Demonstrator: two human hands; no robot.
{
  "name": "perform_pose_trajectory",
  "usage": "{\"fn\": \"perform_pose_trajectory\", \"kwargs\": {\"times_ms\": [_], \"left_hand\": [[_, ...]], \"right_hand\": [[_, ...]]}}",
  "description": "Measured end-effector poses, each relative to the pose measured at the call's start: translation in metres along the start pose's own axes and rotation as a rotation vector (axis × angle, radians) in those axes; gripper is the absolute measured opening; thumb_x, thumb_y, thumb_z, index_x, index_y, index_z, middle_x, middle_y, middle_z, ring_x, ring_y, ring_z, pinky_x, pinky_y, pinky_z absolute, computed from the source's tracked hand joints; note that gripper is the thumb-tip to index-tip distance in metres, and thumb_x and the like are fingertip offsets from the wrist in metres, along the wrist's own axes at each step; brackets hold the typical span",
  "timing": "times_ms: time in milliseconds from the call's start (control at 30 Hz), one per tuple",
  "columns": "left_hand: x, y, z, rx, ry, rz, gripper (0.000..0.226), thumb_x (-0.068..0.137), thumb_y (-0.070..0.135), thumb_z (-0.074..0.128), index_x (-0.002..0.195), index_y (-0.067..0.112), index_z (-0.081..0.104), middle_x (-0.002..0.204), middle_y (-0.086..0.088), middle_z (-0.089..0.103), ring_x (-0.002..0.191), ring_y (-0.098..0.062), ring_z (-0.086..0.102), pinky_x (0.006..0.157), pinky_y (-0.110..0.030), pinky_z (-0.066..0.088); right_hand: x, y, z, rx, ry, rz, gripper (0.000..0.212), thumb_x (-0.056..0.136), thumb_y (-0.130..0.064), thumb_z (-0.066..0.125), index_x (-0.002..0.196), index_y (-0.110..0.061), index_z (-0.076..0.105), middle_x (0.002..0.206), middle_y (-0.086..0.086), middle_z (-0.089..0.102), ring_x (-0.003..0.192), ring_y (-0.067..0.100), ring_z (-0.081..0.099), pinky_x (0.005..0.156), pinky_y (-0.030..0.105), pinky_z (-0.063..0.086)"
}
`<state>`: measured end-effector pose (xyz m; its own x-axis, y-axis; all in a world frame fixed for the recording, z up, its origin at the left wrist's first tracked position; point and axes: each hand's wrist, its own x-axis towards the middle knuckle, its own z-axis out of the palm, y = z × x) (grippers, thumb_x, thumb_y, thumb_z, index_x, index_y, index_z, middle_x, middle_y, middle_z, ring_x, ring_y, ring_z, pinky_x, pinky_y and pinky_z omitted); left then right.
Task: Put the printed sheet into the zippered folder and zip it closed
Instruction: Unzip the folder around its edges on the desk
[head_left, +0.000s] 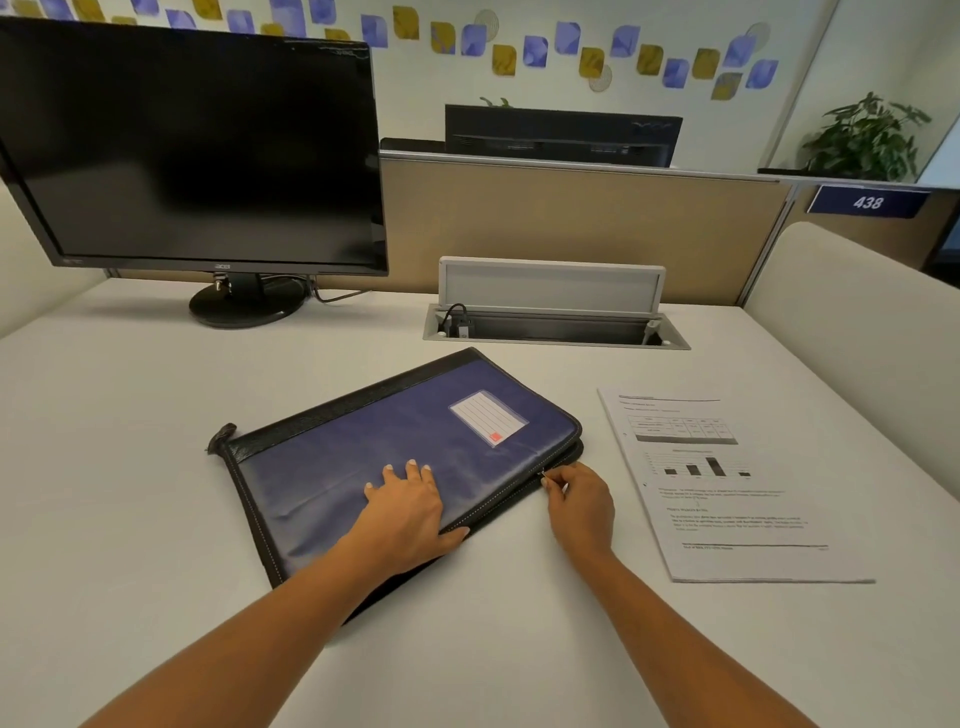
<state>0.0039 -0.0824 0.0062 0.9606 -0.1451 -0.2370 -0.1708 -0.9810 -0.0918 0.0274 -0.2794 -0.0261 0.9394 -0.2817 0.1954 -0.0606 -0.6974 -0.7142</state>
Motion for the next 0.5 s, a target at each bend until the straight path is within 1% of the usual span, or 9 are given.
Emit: {"fn": "perform_pose_trajectory", "kwargs": {"times_ms": [233,333,433,500], "left_hand": [[0.000,0.004,0.002,0.018,0.005,-0.020,0.090,0.087,0.066,0.028,0.145,0.000,0.007,0.153,-0.022,0.011,0.137,-0.046,0.018,0.106,-0.057,0.028],[0.001,0.003,0.003,0.003,-0.005,-0.023,0.090,0.087,0.066,0.028,0.145,0.001,0.007,0.154,-0.022,0.011,0.137,-0.047,0.018,0.107,-0.057,0.027],[0.003,0.003,0.003,-0.007,-0.014,-0.033,0.091,0.086,0.067,0.028,0.145,0.001,0.006,0.154,-0.021,0.011,0.137,-0.046,0.016,0.107,-0.057,0.026],[0.003,0.003,0.003,-0.015,-0.016,-0.034,0.092,0.086,0.068,0.029,0.145,0.001,0.006,0.154,-0.021,0.010,0.137,-0.046,0.016,0.108,-0.057,0.025]], "right_hand": [[-0.021,-0.007,0.007,0.017,-0.051,-0.083,0.015,0.087,-0.014,0.058,0.096,-0.007,0.067,0.095,0.008,0.067,0.077,0.008,0.049,0.071,0.014,0.038],[-0.030,-0.011,0.007,0.020,-0.090,-0.131,0.013,0.086,-0.014,0.059,0.092,-0.008,0.068,0.093,0.007,0.066,0.078,0.011,0.052,0.067,0.009,0.035],[-0.046,-0.019,0.012,0.034,-0.165,-0.224,0.010,0.084,-0.014,0.059,0.085,-0.008,0.068,0.088,0.006,0.066,0.084,0.016,0.056,0.068,0.014,0.035],[-0.058,-0.025,0.017,0.050,-0.214,-0.273,0.009,0.083,-0.014,0.061,0.081,-0.009,0.068,0.087,0.006,0.066,0.084,0.017,0.056,0.068,0.014,0.035]]}}
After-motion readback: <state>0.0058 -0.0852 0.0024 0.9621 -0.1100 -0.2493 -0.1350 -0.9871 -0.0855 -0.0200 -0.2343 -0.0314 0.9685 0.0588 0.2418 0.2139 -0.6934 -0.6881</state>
